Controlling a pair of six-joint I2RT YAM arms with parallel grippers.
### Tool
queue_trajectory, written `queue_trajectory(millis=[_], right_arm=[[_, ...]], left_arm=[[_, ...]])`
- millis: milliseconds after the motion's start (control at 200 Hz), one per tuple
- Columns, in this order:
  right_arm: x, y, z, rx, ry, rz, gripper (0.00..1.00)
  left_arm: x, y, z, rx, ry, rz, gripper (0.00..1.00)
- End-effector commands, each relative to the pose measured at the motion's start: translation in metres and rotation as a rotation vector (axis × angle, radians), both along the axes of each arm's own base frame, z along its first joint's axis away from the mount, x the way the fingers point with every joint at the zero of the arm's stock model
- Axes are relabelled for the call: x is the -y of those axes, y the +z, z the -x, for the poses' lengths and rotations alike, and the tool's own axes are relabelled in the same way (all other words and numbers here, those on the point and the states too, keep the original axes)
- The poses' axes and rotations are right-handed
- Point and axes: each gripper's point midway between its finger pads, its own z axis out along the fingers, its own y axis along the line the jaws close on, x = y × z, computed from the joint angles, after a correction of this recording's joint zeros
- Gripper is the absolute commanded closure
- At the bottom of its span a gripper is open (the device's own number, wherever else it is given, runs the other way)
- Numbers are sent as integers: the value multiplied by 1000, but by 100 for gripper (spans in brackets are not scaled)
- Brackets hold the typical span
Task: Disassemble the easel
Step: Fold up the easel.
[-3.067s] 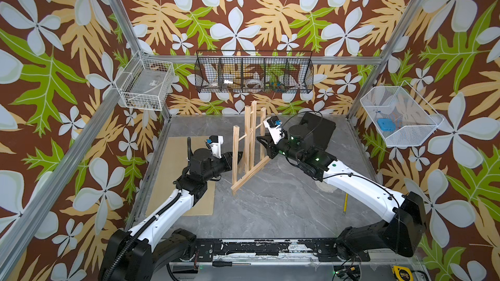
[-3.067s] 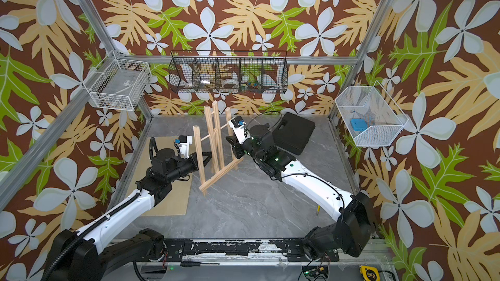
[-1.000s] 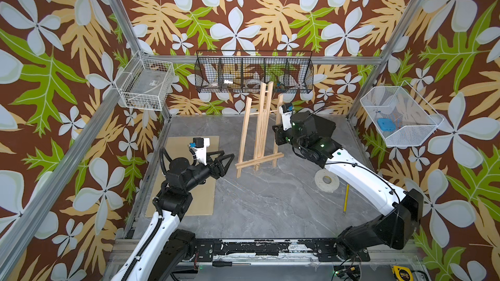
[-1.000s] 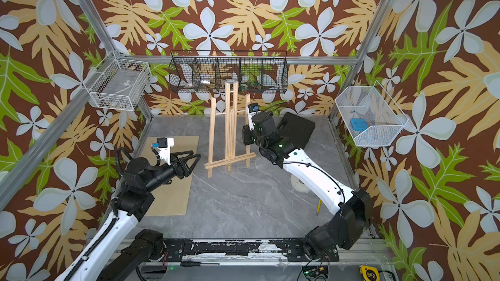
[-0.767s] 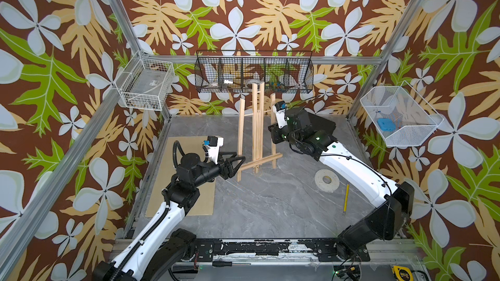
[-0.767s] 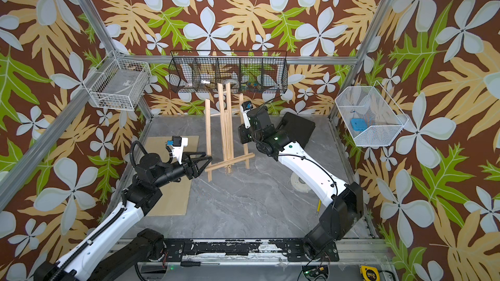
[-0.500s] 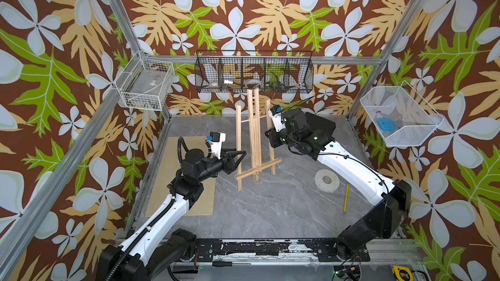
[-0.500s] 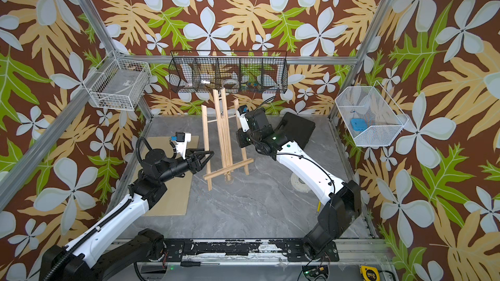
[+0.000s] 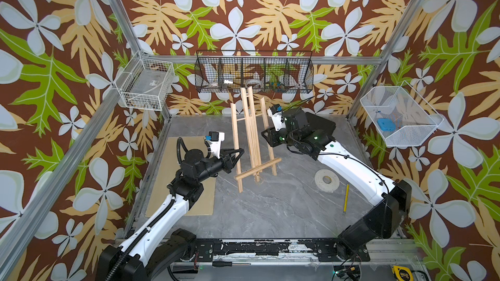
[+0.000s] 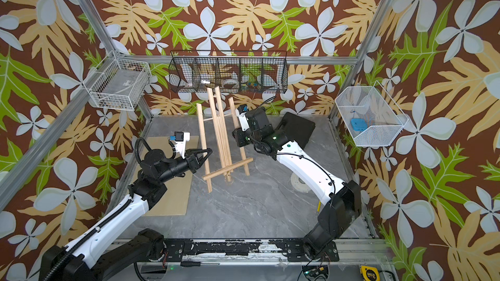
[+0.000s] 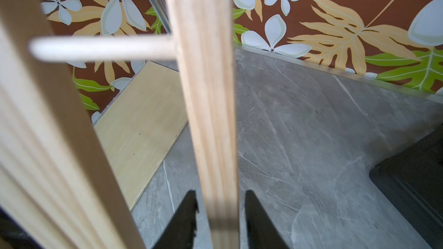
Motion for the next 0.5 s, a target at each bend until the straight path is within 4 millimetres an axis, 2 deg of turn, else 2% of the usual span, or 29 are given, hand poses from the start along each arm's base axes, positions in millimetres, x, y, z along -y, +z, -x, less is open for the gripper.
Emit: queue_trajectory(millis=[0, 120, 255, 380, 495], right_arm=[[-3, 17, 4, -3, -9, -82, 51], [8, 24, 13, 1, -42, -111, 44], [14, 22, 24, -24, -65, -166, 41], [14, 6, 36, -93, -78, -206, 41], [14, -18, 52, -171, -98, -226, 41]], left_arm=[[-13, 18, -10, 55, 103, 45, 100], [-22, 13, -16, 28, 171, 56, 100], [-28, 9, -20, -15, 213, 61, 100], [-37, 6, -24, -57, 258, 74, 100], [-49, 3, -26, -99, 294, 127, 100]])
